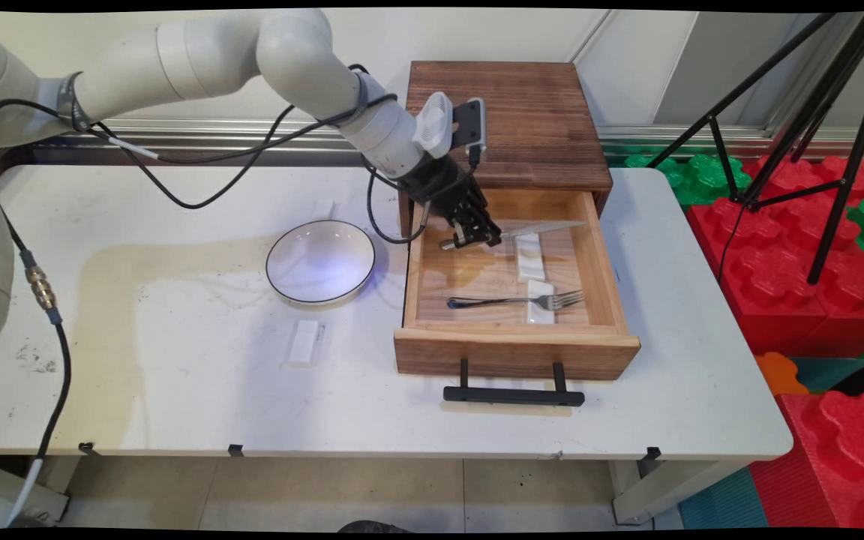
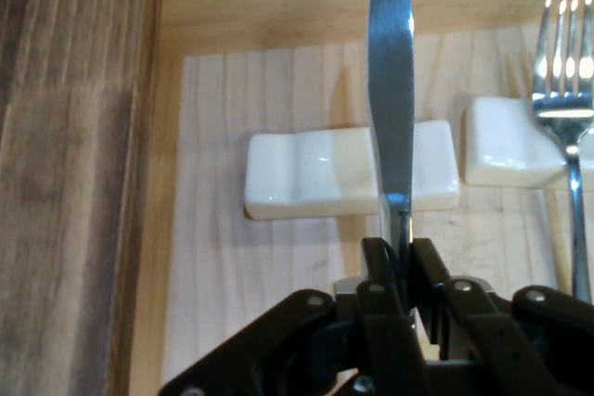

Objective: Place the picked object into the drawer

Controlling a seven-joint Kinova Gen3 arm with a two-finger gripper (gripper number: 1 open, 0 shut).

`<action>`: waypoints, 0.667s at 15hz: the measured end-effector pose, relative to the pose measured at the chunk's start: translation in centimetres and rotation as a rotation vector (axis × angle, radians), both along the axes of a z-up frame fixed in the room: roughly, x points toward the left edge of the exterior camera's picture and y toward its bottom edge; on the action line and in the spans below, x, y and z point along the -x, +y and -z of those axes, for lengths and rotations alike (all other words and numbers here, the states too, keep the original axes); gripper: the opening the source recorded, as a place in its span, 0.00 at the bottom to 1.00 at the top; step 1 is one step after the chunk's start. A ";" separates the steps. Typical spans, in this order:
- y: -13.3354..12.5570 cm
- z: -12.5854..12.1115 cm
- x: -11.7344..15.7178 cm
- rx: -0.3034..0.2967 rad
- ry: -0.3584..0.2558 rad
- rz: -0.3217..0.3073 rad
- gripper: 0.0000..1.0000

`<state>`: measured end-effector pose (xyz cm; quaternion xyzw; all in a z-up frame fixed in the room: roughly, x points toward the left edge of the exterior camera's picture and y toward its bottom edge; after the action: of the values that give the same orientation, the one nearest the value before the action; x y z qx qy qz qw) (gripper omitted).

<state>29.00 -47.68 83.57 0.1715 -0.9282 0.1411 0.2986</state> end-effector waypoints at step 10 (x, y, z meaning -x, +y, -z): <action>-0.7 2.5 0.1 0.001 -0.014 0.015 0.00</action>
<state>28.87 -48.42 81.04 0.1633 -0.9314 0.1407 0.2933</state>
